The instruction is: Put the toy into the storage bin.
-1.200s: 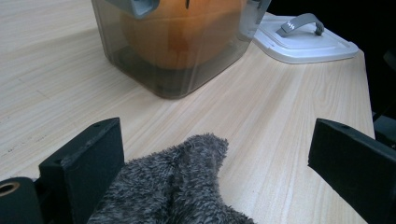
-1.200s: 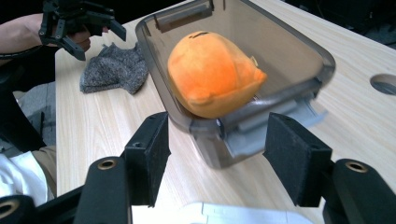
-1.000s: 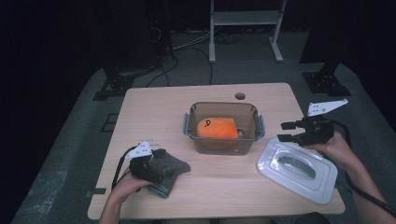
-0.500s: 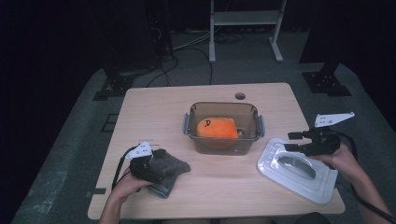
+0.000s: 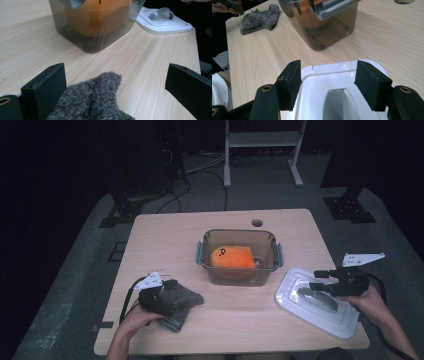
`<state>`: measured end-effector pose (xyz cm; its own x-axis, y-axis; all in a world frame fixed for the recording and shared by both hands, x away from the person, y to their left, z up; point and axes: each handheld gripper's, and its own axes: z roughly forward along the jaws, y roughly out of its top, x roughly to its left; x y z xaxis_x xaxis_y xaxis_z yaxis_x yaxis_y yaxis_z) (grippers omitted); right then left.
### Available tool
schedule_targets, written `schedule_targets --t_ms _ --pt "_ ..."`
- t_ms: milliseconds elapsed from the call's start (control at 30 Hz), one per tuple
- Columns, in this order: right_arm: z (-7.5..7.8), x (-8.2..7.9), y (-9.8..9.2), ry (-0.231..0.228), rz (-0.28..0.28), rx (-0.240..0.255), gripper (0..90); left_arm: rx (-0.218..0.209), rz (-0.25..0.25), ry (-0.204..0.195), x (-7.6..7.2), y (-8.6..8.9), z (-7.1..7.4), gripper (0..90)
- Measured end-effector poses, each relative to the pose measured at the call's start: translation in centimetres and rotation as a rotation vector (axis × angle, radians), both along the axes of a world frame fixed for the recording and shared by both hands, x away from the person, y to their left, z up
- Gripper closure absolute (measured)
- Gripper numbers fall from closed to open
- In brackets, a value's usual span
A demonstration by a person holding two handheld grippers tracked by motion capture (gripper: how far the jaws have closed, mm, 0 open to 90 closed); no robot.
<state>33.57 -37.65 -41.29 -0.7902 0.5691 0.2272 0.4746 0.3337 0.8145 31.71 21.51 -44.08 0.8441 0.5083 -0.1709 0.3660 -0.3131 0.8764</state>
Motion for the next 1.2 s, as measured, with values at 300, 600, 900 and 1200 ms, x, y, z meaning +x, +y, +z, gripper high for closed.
schedule_targets --t_ms 300,600,900,1200 --pt "-1.9 -0.7 -0.8 0.012 -0.022 -0.002 36.1 -0.006 -0.004 -0.002 0.0 -0.1 0.1 2.7" --pt "-3.2 -1.3 -1.2 0.01 -0.041 -0.016 36.3 -0.008 -0.003 0.0 0.0 -0.1 0.0 2.7" --pt "-4.4 -1.9 -1.3 0.009 -0.046 -0.042 39.9 -0.004 -0.007 0.0 0.0 -0.1 0.0 2.7" --pt "-5.0 -2.3 -1.2 -0.013 -0.046 -0.067 51.7 -0.007 -0.005 0.001 0.0 -0.1 0.0 2.7"
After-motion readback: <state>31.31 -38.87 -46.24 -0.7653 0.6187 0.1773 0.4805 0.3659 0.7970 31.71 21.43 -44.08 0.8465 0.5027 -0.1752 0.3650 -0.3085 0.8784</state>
